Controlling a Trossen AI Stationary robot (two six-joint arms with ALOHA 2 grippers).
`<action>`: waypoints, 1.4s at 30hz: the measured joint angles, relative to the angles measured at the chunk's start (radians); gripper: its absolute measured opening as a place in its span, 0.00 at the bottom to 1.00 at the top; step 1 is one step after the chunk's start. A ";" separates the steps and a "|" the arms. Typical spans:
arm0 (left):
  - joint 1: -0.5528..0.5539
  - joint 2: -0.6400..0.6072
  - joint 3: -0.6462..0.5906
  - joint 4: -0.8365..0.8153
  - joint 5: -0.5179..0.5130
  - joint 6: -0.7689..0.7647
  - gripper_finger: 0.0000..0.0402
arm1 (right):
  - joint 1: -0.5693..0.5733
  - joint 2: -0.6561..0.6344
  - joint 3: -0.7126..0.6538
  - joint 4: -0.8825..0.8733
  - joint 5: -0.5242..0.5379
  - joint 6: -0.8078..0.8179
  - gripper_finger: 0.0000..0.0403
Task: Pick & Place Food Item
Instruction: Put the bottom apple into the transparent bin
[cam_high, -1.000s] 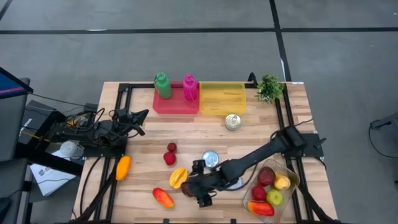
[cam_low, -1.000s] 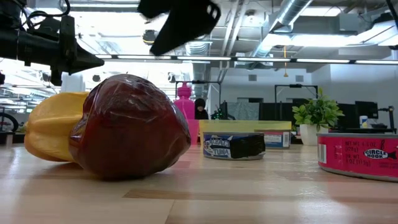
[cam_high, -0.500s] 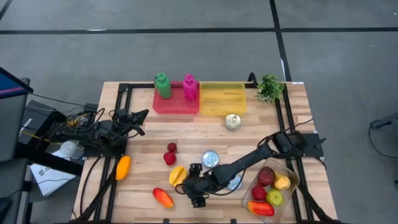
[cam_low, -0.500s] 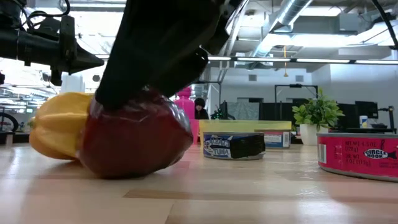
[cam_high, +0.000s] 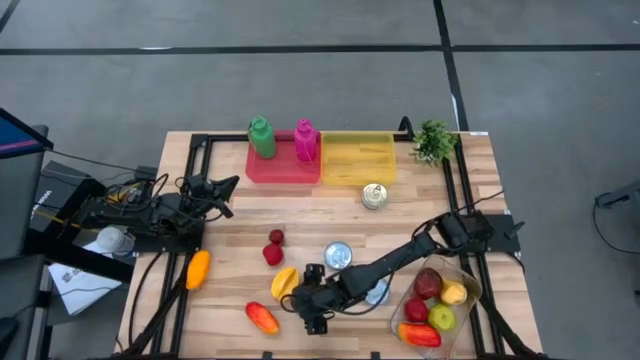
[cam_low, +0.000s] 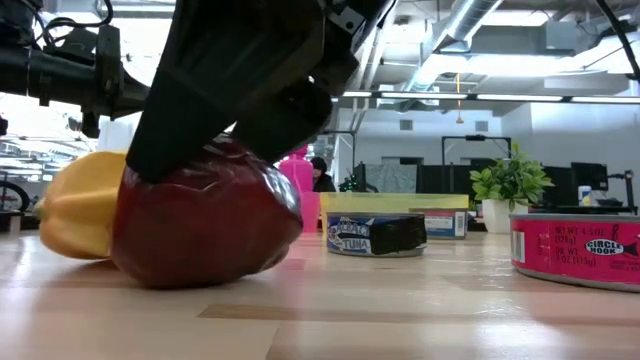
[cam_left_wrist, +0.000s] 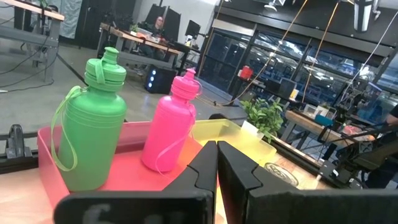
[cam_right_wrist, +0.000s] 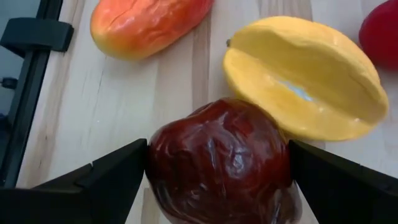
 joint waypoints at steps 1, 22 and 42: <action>0.000 0.000 0.000 0.000 0.000 0.000 0.00 | 0.002 0.000 0.000 -0.002 0.004 0.000 0.93; 0.000 0.000 0.000 -0.001 0.000 0.000 0.00 | 0.021 -0.371 -0.004 0.019 -0.011 0.066 0.84; 0.000 0.000 0.000 -0.001 0.000 0.000 0.00 | 0.177 -0.705 -0.004 0.672 0.003 -0.310 0.85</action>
